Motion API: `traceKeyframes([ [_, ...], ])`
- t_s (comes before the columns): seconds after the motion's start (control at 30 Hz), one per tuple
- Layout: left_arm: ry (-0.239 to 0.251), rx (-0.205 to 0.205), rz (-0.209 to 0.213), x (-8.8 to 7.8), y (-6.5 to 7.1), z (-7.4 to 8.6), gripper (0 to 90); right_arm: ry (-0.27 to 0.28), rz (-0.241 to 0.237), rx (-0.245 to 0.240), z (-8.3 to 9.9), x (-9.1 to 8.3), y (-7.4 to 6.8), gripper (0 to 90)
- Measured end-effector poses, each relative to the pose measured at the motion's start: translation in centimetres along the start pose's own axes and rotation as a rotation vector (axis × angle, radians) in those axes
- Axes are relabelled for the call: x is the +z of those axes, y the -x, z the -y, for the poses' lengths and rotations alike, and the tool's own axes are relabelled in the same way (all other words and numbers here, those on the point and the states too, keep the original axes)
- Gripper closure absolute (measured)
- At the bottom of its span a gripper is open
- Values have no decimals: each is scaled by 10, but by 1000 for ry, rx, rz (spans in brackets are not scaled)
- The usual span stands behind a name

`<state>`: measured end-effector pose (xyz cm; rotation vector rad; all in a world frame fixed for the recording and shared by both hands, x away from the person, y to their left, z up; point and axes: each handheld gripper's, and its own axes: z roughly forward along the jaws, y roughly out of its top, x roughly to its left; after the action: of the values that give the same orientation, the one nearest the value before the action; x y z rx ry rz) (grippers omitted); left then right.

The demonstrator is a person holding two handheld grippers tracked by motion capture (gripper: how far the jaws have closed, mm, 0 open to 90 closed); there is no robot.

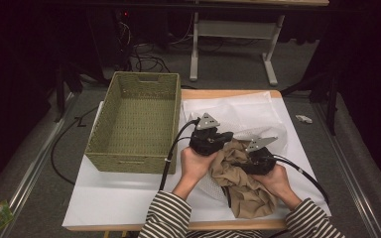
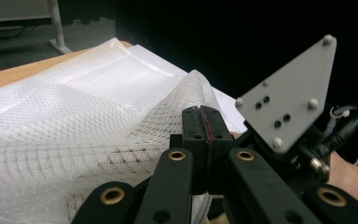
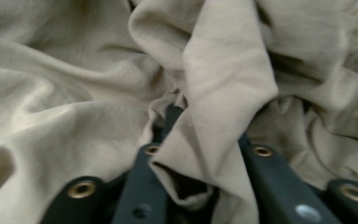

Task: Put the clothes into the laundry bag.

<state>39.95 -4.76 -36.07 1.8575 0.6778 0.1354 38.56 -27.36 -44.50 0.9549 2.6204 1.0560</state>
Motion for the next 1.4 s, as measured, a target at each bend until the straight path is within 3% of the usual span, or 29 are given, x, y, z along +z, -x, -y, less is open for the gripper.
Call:
traceKeyframes([
  [0.1, 2, 7, 6, -2, 1, 0, 900, 40, 53, 12, -2, -8, 1, 829],
  [0.27, 5, 1, 22, -1, 2, 0, 900, 115, 178, 66, -8, -26, 19, 834],
  [0.37, 0, 5, 23, 1, 4, 1, 900, 111, 265, 90, -10, -27, 32, 833],
  [0.53, -5, 2, 21, 4, 3, 2, 900, 63, 321, 103, -9, -9, 41, 826],
  [0.6, -9, -4, 16, 5, 1, 3, 900, 48, 305, 111, -9, -4, 41, 801],
  [0.7, -9, -20, 8, 5, -4, 6, 900, 56, 280, 105, -9, -10, 39, 684],
  [0.8, -11, -22, 2, 4, -5, 8, 900, 81, 256, 102, -7, -25, 33, 573],
  [0.97, -10, -19, -2, 4, -5, 9, 900, 140, 228, 85, -5, -57, 20, 467],
  [1.13, -10, -19, -8, 4, -6, 9, 900, 190, 153, 50, 3, -74, 1, 381],
  [1.27, -9, -17, -14, 4, -6, 8, 900, 167, 97, 16, 6, -68, -11, 339],
  [1.4, -1, -13, -17, 3, -5, 6, 900, 81, 90, 10, 7, -45, -14, 308],
])
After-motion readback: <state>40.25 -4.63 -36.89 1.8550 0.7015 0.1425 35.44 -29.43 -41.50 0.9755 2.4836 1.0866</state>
